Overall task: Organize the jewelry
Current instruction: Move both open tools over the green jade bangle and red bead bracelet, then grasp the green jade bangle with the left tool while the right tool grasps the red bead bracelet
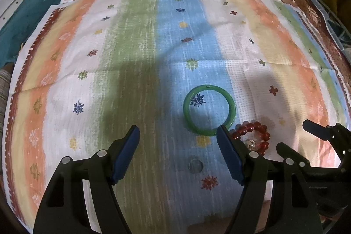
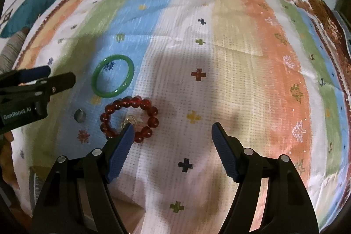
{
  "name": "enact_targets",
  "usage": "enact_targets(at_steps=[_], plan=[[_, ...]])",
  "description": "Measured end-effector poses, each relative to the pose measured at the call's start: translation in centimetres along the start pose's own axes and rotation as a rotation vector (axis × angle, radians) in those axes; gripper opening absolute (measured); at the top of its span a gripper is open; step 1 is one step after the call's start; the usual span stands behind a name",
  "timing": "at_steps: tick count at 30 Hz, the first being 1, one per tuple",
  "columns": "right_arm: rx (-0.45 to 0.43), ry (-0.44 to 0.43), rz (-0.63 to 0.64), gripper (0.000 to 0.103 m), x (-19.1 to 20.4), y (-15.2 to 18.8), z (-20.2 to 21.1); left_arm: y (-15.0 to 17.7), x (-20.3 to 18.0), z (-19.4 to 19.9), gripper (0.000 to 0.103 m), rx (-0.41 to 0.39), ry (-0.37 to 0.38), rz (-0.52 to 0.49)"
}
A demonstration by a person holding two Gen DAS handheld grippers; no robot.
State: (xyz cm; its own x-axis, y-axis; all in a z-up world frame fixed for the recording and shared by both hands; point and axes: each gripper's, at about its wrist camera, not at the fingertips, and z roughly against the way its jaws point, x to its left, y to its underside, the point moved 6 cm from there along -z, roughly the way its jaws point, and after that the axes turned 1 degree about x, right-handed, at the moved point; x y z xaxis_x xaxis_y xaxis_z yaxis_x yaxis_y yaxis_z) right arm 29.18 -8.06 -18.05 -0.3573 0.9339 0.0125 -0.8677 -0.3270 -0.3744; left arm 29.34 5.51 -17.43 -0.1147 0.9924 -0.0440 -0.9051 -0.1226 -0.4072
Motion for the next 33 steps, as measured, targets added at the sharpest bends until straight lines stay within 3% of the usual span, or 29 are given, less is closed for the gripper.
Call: enact_targets(at_steps=[27,33], plan=[[0.035,0.038,0.045,0.073,0.0,-1.1,-3.2,-1.8,-0.9,-3.7,0.072,0.044,-0.024,-0.04],[0.045,0.037,0.047,0.073,-0.1,-1.2,-3.8,-2.4,-0.7,-4.3,0.064,0.05,-0.015,-0.032]])
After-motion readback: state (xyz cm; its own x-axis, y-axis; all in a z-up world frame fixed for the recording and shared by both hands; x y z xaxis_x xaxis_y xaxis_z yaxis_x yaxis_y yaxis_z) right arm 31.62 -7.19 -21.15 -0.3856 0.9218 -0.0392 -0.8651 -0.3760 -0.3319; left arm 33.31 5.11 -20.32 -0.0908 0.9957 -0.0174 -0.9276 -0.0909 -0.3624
